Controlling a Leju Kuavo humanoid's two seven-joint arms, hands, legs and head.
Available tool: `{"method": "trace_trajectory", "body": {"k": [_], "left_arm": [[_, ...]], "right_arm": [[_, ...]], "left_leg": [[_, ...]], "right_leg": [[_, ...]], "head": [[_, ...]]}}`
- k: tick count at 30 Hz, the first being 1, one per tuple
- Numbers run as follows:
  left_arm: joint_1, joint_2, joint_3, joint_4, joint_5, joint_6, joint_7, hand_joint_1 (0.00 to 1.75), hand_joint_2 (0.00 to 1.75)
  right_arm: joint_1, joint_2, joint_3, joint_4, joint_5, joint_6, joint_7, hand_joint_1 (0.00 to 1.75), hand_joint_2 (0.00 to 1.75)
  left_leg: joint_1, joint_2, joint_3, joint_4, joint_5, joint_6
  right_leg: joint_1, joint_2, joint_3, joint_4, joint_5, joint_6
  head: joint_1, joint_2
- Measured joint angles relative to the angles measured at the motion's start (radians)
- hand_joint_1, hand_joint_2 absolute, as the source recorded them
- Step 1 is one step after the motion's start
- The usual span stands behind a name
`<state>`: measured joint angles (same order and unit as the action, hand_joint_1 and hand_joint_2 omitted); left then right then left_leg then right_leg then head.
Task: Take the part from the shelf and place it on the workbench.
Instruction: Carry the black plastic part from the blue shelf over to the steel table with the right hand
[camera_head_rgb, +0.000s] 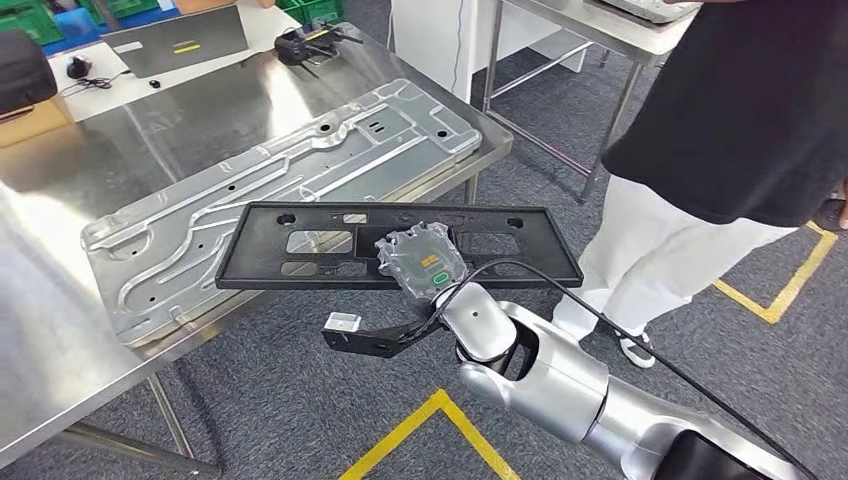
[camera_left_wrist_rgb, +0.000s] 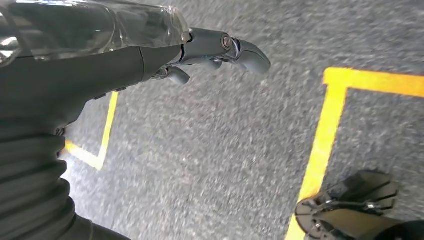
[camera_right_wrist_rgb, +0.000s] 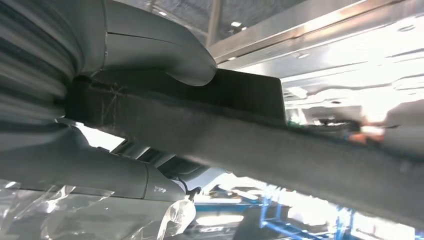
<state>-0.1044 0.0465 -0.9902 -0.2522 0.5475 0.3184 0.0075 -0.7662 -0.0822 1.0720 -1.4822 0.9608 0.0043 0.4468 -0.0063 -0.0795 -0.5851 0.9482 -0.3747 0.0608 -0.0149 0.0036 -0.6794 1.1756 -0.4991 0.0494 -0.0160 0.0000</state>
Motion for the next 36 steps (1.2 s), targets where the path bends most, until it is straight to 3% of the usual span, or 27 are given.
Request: {"method": "trace_trajectory", "body": {"k": [2,3,4,6,8,10,12,13,14,15,17,19,21,22,24,26,28,29,30,32,33,34,36], "left_arm": [[-0.002,0.000,0.000,0.000,-0.003,-0.001,0.001,0.00,1.75],[-0.003,0.001,0.000,0.000,-0.004,-0.001,0.001,0.00,1.75],[-0.004,0.001,0.000,0.001,-0.004,-0.001,0.001,0.00,1.75],[-0.002,0.001,0.000,0.003,-0.004,0.000,0.001,0.00,1.75],[0.000,0.001,-0.001,0.005,-0.004,0.000,0.002,0.00,1.75],[-0.004,0.000,-0.001,0.006,-0.005,0.001,0.003,0.00,1.75],[-0.006,0.001,-0.001,0.006,-0.005,0.000,0.004,0.00,1.75],[-0.005,0.001,-0.002,0.006,-0.005,0.000,0.004,0.00,1.75],[-0.005,0.000,-0.002,0.006,-0.005,0.000,0.005,0.00,1.75],[-0.004,0.000,-0.002,0.006,-0.005,-0.001,0.006,0.00,1.75],[-0.005,0.000,-0.002,0.006,-0.005,-0.001,0.007,0.00,1.75],[-0.007,-0.001,-0.003,0.006,-0.004,-0.001,0.008,0.00,1.75],[-0.006,-0.002,-0.003,0.006,-0.004,-0.001,0.009,0.00,1.75],[-0.003,-0.004,-0.003,0.006,-0.004,-0.001,0.010,0.00,1.75],[-0.002,-0.008,-0.003,0.006,-0.004,0.000,0.010,0.00,1.75],[-0.007,-0.012,-0.003,0.006,-0.005,0.000,0.010,0.00,1.75],[-0.011,-0.015,-0.004,0.006,-0.005,0.000,0.010,0.00,1.75],[-0.011,-0.017,-0.004,0.006,-0.005,0.000,0.010,0.00,1.75],[-0.010,-0.019,-0.004,0.006,-0.005,0.000,0.010,0.00,1.75],[-0.010,-0.021,-0.004,0.006,-0.007,0.000,0.010,0.00,1.75],[-0.011,-0.022,-0.004,0.006,-0.007,0.001,0.011,0.00,1.75],[-0.011,-0.023,-0.005,0.006,-0.008,0.001,0.011,0.00,1.75],[-0.009,-0.024,-0.005,0.006,-0.010,0.002,0.015,0.00,1.75]], "right_arm": [[0.000,0.000,0.001,0.004,0.000,0.000,0.001,1.75,1.75],[0.001,0.001,0.001,0.005,0.000,-0.001,0.002,1.75,1.75],[0.001,0.001,0.001,0.006,-0.001,-0.001,0.002,1.75,1.75],[0.001,0.003,0.002,0.008,-0.001,-0.001,0.003,1.75,1.75],[0.000,0.007,0.002,0.009,-0.001,-0.001,0.004,1.75,1.75],[0.000,0.009,0.002,0.010,-0.001,-0.001,0.005,1.75,1.75],[0.002,0.009,0.003,0.012,-0.001,-0.001,0.004,1.75,1.75],[0.003,0.009,0.005,0.014,-0.001,-0.001,0.004,1.75,1.75],[0.003,0.009,0.007,0.016,-0.001,-0.001,0.004,1.75,1.75],[0.003,0.009,0.009,0.017,-0.001,-0.001,0.004,1.75,1.75],[0.003,0.009,0.012,0.020,-0.001,-0.001,0.004,1.75,1.75],[0.003,0.008,0.013,0.024,-0.001,-0.001,0.004,1.75,1.75],[0.005,0.008,0.015,0.028,-0.001,-0.001,0.004,1.75,1.75],[0.005,0.008,0.016,0.029,0.000,-0.001,0.004,1.75,1.75],[0.005,0.008,0.016,0.030,0.001,-0.002,0.004,1.75,1.75],[0.007,0.006,0.016,0.033,0.001,-0.001,0.004,1.75,1.75],[0.014,0.003,0.016,0.040,0.002,0.000,0.004,1.75,1.75],[0.017,0.002,0.016,0.043,0.002,0.001,0.004,1.75,1.75],[0.019,0.001,0.016,0.046,0.002,0.002,0.004,1.75,1.75],[0.020,0.000,0.016,0.050,0.004,0.002,0.004,1.75,1.75],[0.020,0.000,0.016,0.051,0.006,0.003,0.005,1.75,1.75],[0.021,-0.001,0.016,0.053,0.008,0.003,0.005,1.75,1.75],[0.024,-0.002,0.016,0.054,0.011,0.003,0.006,1.75,1.75]], "left_leg": [[0.002,-0.027,-0.003,0.011,-0.008,-0.010],[0.002,-0.038,-0.007,0.016,-0.010,-0.015],[0.003,-0.047,-0.011,0.018,-0.012,-0.020],[0.005,-0.058,-0.017,0.018,-0.013,-0.028],[0.003,-0.015,-0.036,0.054,-0.034,-0.040],[0.004,0.046,-0.094,0.171,-0.089,-0.052],[0.010,0.063,-0.163,0.299,-0.130,-0.060],[0.012,0.065,-0.177,0.319,-0.126,-0.062],[0.014,0.068,-0.171,0.299,-0.104,-0.063],[0.013,0.078,-0.144,0.239,-0.068,-0.061],[0.003,0.126,-0.073,0.095,-0.008,-0.051],[-0.010,0.159,-0.040,0.029,0.004,-0.037],[-0.013,0.142,-0.038,0.023,0.000,-0.026],[-0.011,0.129,-0.034,0.020,0.000,-0.022],[-0.003,0.104,-0.023,0.012,0.002,-0.010],[0.000,0.077,-0.019,0.011,0.001,0.000],[0.001,0.044,-0.018,0.011,0.000,0.003],[0.001,0.027,-0.016,0.012,-0.001,0.002],[0.003,0.012,-0.015,0.013,-0.002,0.001],[0.004,-0.016,-0.016,0.019,-0.007,-0.006],[0.004,-0.029,-0.019,0.023,-0.009,-0.011],[0.004,-0.041,-0.023,0.026,-0.011,-0.016],[0.007,-0.061,-0.029,0.025,-0.011,-0.027]], "right_leg": [[-0.007,0.038,0.058,-0.130,0.058,0.000],[-0.009,0.052,0.076,-0.168,0.069,-0.003],[-0.008,0.058,0.083,-0.182,0.067,-0.008],[-0.005,0.038,0.084,-0.184,0.067,-0.021],[-0.007,0.018,0.087,-0.187,0.066,-0.035],[-0.006,-0.003,0.091,-0.188,0.063,-0.044],[-0.005,-0.026,0.095,-0.188,0.058,-0.047],[-0.005,-0.038,0.097,-0.188,0.055,-0.047],[-0.005,-0.049,0.101,-0.188,0.051,-0.045],[-0.005,-0.061,0.107,-0.188,0.047,-0.043],[-0.001,-0.081,0.119,-0.188,0.037,-0.036],[0.005,-0.100,0.126,-0.190,0.029,-0.027],[0.008,-0.122,0.134,-0.194,0.023,-0.017],[0.006,-0.117,0.138,-0.190,0.016,-0.011],[0.004,-0.074,0.120,-0.136,-0.018,-0.003],[0.002,-0.024,0.052,-0.007,-0.071,0.000],[0.002,-0.012,-0.012,0.090,-0.091,0.002],[0.002,-0.010,-0.020,0.086,-0.073,0.002],[0.001,-0.006,-0.010,0.047,-0.041,0.003],[-0.007,0.034,0.043,-0.089,0.034,0.004],[-0.010,0.054,0.064,-0.140,0.055,0.003],[-0.012,0.070,0.077,-0.172,0.063,0.000],[-0.010,0.059,0.081,-0.181,0.061,-0.011]], "head": [[0.000,0.000],[0.000,0.000],[0.000,0.000],[0.000,0.000],[-0.003,0.000],[-0.007,0.000],[-0.007,0.000],[-0.007,0.000],[-0.007,0.000],[-0.007,0.000],[-0.008,0.000],[-0.008,0.000],[-0.008,0.000],[-0.008,0.000],[-0.006,0.000],[-0.004,0.000],[-0.003,0.000],[-0.003,0.000],[-0.003,0.000],[-0.002,0.000],[-0.002,0.000],[-0.003,0.000],[-0.003,0.000]]}}
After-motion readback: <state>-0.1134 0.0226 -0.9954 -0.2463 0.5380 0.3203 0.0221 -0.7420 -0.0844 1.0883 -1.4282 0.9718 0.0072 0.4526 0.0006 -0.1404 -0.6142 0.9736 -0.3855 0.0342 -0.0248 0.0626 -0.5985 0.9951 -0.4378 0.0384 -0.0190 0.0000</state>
